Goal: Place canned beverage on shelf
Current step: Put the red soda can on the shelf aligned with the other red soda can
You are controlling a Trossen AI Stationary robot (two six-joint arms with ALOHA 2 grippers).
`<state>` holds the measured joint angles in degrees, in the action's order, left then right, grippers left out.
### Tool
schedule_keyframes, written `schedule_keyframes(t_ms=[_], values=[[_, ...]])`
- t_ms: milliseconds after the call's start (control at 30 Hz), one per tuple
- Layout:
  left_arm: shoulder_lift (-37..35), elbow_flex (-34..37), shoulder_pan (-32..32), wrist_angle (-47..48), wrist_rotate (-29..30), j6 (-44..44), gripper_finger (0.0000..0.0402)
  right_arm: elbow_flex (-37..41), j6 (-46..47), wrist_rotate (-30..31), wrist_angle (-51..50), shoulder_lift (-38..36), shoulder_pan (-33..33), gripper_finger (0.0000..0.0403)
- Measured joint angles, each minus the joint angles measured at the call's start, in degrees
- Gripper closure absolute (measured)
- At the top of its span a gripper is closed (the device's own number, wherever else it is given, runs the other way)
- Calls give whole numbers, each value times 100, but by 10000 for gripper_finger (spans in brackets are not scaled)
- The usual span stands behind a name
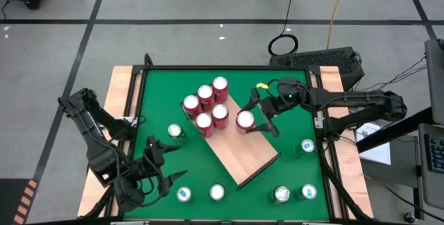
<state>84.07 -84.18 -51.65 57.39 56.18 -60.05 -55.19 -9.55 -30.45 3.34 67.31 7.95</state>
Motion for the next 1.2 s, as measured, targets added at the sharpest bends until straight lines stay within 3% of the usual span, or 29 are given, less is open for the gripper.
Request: schedule_keyframes(t_ms=[133, 367, 467, 600, 633, 767, 967, 1067, 1200], values=[[22, 52, 107, 87, -21, 312, 18, 3, -85, -201, -8, 0, 314, 103], [-95, 50, 80, 253, 601, 583, 18, 10, -378, -950, -90, 77, 857, 103], [-103, 50, 114, 1095, 835, -204, 18, 10, -531, -1195, -30, 94, 1051, 103], [-177, 53, 176, 3221, 907, -2225, 18, 88, -673, -1369, 37, 180, 1246, 101], [-240, 101, 190, 3246, 932, -2421, 18, 128, -676, -1370, 26, 209, 1290, 100], [-868, 500, 222, 2304, 1078, -1329, 18, 299, -590, -1458, 372, 367, 1394, 98], [-1377, 1278, 222, 1346, 1250, -909, 18, 489, -194, -1499, 1087, 575, 1420, 97], [-1455, 1607, 217, 416, 1231, -414, 18, 489, -207, -1473, 1186, 638, 1420, 97], [-1451, 1766, 201, -1062, 1118, 871, 18, 482, -232, -1480, 1287, 789, 1452, 97]])
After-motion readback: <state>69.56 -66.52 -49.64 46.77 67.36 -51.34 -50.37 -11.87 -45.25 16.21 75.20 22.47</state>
